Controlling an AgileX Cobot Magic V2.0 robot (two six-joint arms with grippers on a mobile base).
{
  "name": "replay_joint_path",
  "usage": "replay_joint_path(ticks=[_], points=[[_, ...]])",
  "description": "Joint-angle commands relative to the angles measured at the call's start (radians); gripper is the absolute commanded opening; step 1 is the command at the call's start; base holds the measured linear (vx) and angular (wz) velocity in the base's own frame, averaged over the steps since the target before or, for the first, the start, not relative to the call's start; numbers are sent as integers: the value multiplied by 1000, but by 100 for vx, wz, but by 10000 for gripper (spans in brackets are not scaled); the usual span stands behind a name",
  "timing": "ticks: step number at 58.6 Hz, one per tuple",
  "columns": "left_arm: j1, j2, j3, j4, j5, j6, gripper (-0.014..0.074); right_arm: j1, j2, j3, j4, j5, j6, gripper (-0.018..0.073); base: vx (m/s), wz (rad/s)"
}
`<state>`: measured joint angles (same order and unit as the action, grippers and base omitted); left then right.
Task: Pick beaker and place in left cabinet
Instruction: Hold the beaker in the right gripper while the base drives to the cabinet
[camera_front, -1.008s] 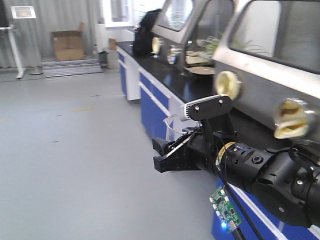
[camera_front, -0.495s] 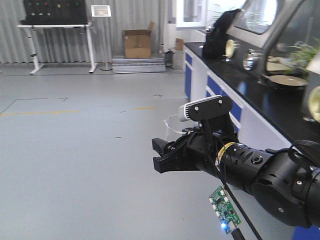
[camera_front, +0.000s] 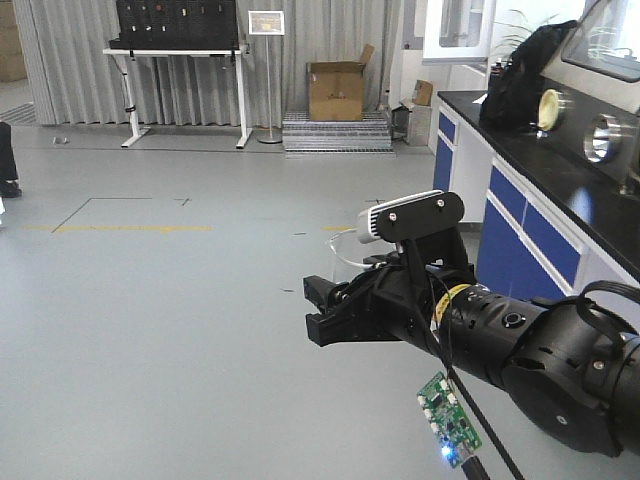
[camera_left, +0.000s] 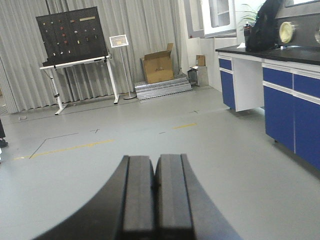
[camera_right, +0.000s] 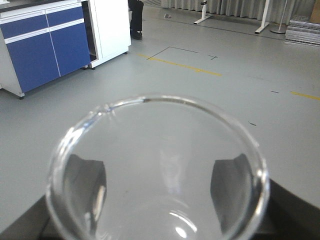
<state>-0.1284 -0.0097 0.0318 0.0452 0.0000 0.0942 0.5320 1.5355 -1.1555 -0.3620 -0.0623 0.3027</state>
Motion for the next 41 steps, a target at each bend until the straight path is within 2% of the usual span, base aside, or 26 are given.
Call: replay_joint_path(ticks=[1, 41], points=[[-1, -19, 16, -3, -75, -3, 1, -3, -45, -31, -1, -81, 2, -9, 44, 9], [-1, -19, 16, -3, -75, -3, 1, -3, -45, -31, -1, -80, 2, -9, 51, 2]])
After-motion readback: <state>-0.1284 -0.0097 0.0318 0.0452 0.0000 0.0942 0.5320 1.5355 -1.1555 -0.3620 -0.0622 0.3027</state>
